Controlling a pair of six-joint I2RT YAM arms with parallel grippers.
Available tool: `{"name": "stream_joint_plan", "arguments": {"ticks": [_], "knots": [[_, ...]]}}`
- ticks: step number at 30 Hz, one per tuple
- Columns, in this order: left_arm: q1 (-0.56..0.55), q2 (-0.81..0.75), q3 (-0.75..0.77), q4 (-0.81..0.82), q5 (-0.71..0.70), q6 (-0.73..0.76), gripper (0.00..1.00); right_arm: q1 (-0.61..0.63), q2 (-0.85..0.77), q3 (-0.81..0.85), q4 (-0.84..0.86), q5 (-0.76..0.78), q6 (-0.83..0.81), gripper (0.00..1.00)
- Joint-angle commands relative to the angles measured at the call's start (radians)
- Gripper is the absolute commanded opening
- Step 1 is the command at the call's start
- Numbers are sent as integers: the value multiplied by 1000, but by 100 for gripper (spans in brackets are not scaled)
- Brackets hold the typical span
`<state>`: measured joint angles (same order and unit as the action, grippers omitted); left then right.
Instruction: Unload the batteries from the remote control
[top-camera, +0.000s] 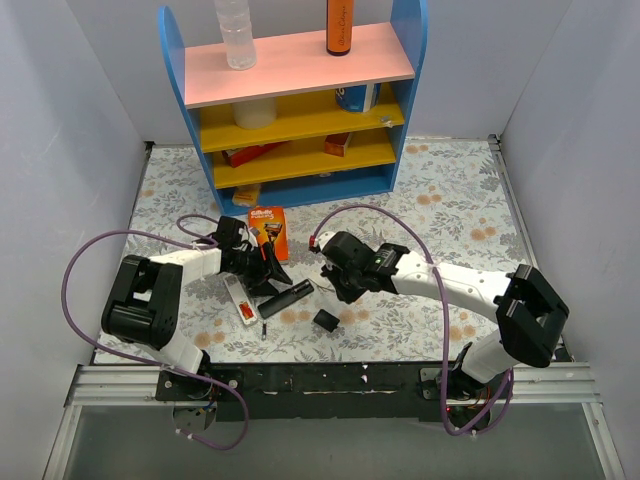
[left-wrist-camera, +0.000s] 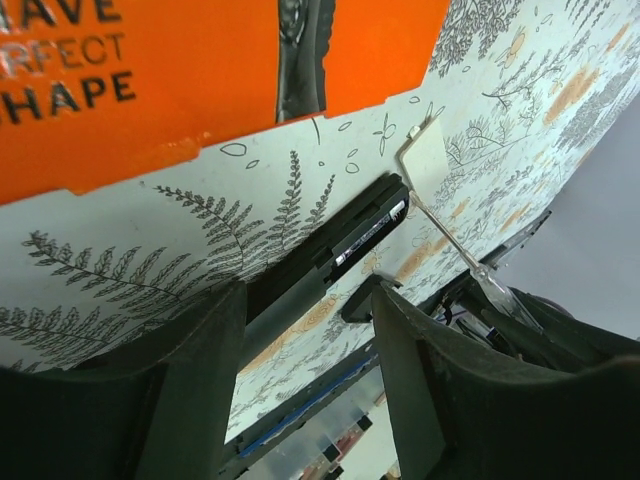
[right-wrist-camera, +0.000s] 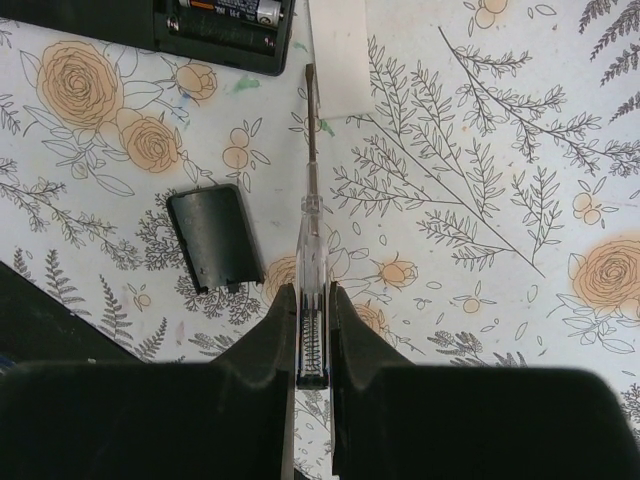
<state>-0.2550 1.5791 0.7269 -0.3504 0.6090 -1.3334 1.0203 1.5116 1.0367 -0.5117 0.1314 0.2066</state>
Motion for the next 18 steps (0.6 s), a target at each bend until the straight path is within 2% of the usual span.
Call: {"name": "stream_joint_plan", "arguments": {"ticks": [1,18], "knots": [[-13,-53,-30,24,43,-26,53,-5,-44,72,-53,-19,-4,1],[-30,-90,-92,100,86,-89,53,0,-42,121,-51,-79,-35,1]]}}
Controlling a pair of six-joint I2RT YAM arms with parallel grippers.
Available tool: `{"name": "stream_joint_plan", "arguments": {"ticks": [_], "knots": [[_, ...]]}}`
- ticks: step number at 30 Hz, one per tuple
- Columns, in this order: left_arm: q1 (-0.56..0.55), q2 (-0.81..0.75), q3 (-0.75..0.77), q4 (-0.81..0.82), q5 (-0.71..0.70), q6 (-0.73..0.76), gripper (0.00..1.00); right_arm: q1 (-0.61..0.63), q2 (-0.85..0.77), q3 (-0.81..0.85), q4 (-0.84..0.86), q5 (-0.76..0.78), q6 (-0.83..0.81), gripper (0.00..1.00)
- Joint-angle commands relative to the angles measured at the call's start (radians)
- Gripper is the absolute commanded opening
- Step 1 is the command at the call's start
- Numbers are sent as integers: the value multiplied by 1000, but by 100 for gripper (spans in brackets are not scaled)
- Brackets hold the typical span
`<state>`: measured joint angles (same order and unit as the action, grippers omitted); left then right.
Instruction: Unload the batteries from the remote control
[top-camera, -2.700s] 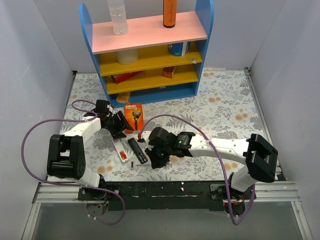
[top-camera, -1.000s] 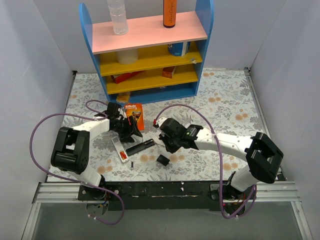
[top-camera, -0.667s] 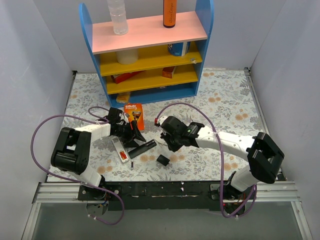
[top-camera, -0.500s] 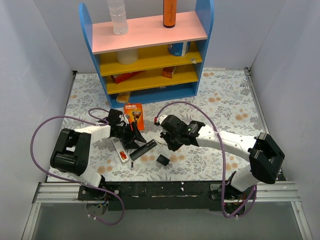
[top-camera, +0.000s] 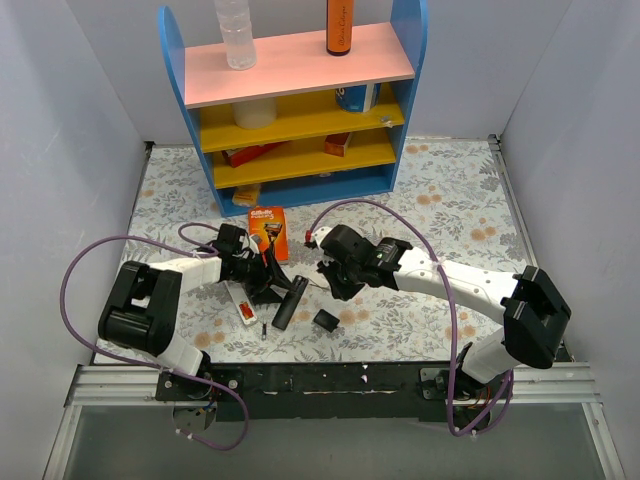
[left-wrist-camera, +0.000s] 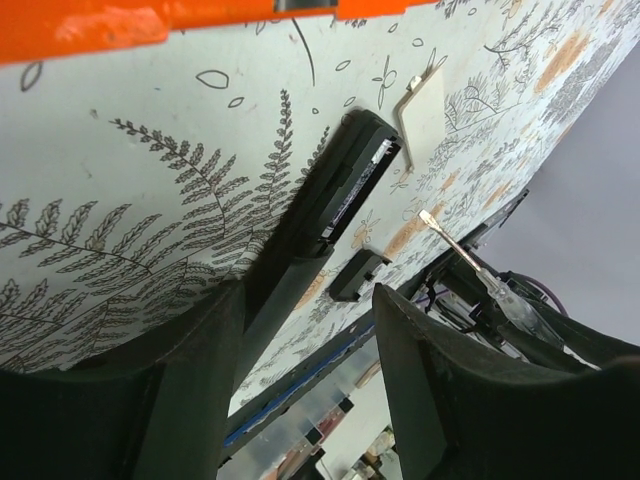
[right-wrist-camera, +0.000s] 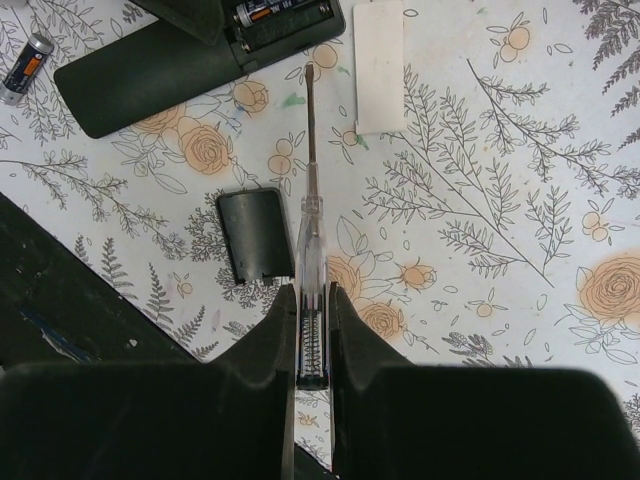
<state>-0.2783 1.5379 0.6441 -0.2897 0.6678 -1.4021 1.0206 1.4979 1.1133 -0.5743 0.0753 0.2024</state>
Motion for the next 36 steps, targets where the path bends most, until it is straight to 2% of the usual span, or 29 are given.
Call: {"name": "stream_joint_plan", "arguments": {"ticks": [1,6,16,24,36], "knots": [[-7,-51,-9,43,26,-23,53,1,-28,46,14,-28,-35,1],[-6,-61,28,17,-36,-18,52,7,-10,66,33,-37,-75,1],[-7,1,152,-74,-181,31,41,9,56,95,54,-54,-141,1],[-7,67,169,-52,-160,55,33,9,93,108,54,-45,-162,1],[-7,97,152,-3,-103,52,30,10,140,132,40,-60,-178,1]]}}
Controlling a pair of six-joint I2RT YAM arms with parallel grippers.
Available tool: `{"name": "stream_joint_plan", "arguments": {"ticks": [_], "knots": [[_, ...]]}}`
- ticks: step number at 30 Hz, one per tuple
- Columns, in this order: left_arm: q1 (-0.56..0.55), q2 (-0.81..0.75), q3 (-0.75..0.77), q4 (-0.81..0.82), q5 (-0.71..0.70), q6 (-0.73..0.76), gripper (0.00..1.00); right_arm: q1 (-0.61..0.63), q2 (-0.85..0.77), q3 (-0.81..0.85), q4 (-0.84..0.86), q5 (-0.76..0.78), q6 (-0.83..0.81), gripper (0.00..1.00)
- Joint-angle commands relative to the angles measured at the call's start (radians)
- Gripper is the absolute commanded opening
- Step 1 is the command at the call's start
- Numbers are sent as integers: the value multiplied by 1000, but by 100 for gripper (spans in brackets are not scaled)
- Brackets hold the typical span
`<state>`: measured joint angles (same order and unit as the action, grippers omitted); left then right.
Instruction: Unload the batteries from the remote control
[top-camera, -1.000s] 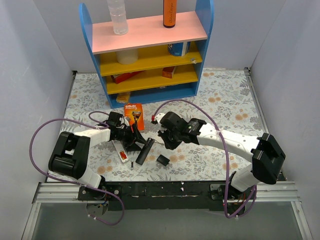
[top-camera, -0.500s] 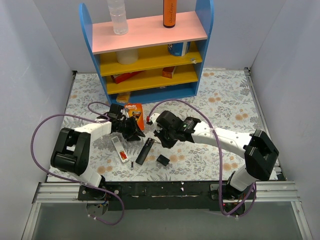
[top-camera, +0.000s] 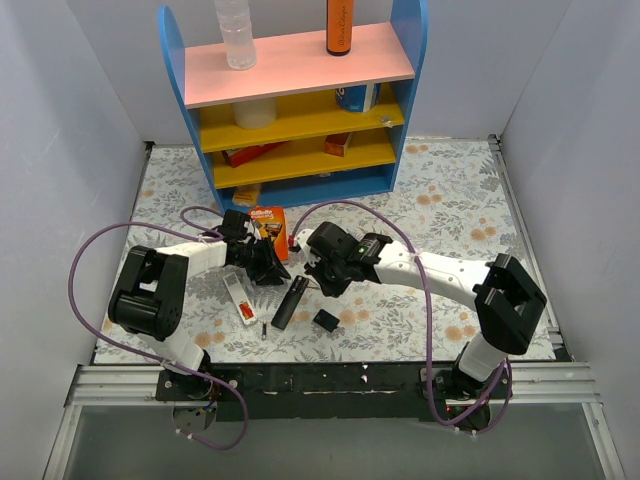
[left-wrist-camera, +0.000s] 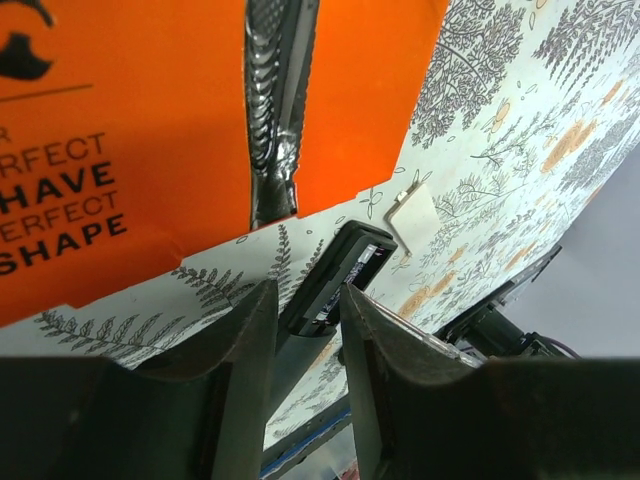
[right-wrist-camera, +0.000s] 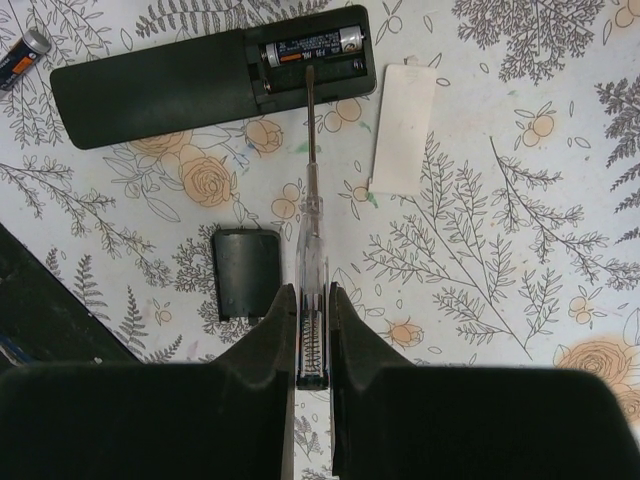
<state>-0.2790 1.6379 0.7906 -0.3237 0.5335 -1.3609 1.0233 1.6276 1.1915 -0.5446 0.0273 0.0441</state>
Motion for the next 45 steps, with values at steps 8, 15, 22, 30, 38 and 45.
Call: {"name": "stream_joint_plan", "arguments": {"ticks": [8,15,22,30,38,45], "knots": [[-11,17,-16,54,51,6,25,8,29,62,9,-13,-21,1],[-22,28,-25,61,62,2,24,8,49,88,-20,-3,-26,1],[-26,48,-27,64,63,-3,19,11,69,99,-34,-4,-41,1],[-29,60,-30,71,72,-4,8,11,51,25,32,-7,-39,1],[-29,68,-45,69,63,-4,8,11,18,-98,112,-7,-10,1],[-29,80,-50,72,57,-3,8,11,-6,-179,170,-6,22,1]]}}
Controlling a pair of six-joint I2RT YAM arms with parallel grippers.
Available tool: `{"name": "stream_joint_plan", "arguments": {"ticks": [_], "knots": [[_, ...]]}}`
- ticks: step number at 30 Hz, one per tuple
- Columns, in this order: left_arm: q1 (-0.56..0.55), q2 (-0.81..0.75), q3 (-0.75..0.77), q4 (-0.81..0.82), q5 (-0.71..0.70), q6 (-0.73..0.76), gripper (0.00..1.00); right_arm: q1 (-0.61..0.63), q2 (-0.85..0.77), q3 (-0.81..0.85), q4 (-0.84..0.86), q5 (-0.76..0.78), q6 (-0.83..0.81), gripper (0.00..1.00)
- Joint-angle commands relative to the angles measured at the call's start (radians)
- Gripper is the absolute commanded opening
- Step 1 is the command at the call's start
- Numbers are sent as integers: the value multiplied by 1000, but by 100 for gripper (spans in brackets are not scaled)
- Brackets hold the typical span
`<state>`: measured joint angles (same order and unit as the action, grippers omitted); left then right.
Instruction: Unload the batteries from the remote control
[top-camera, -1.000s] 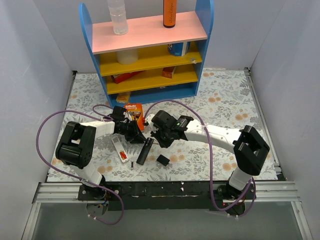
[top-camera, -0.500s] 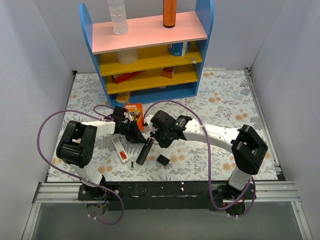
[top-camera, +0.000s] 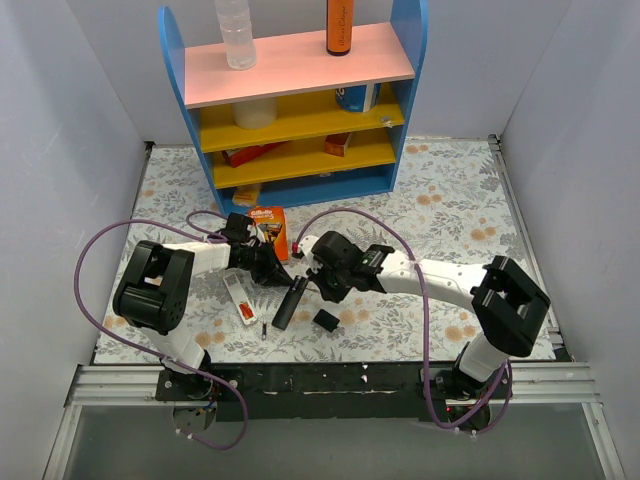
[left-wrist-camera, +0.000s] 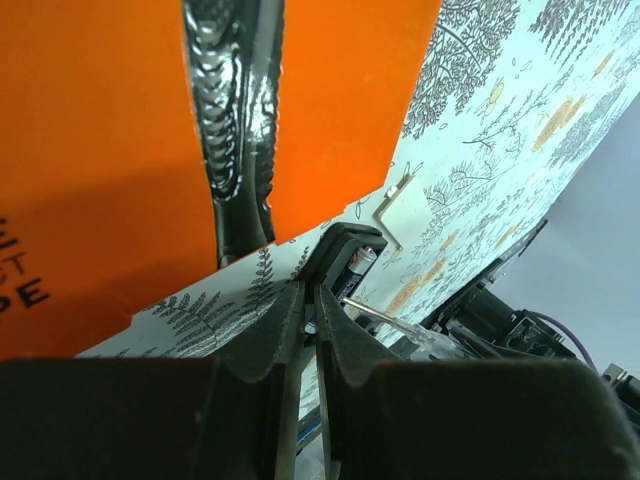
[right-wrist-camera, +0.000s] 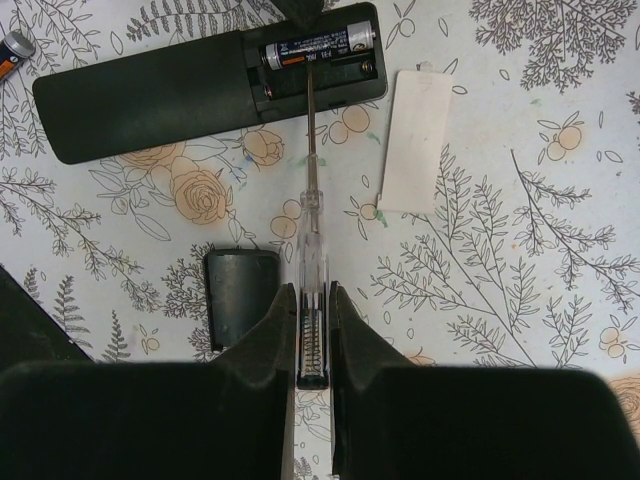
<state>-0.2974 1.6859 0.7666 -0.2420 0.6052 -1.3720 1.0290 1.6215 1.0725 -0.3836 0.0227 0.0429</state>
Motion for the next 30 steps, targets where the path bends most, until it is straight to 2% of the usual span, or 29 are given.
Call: {"name": "stream_joint_plan", "arguments": {"ticks": [1,18,30], "knots": [[-11,34,-26,-11,-15,10,8,5,-2,-66,14,-1,28,1],[-11,32,-46,-17,-50,13,7,-23,-61,-192,112,11,98,1],[-11,40,-53,-17,-65,11,7,-26,-68,-124,43,42,49,1]]}}
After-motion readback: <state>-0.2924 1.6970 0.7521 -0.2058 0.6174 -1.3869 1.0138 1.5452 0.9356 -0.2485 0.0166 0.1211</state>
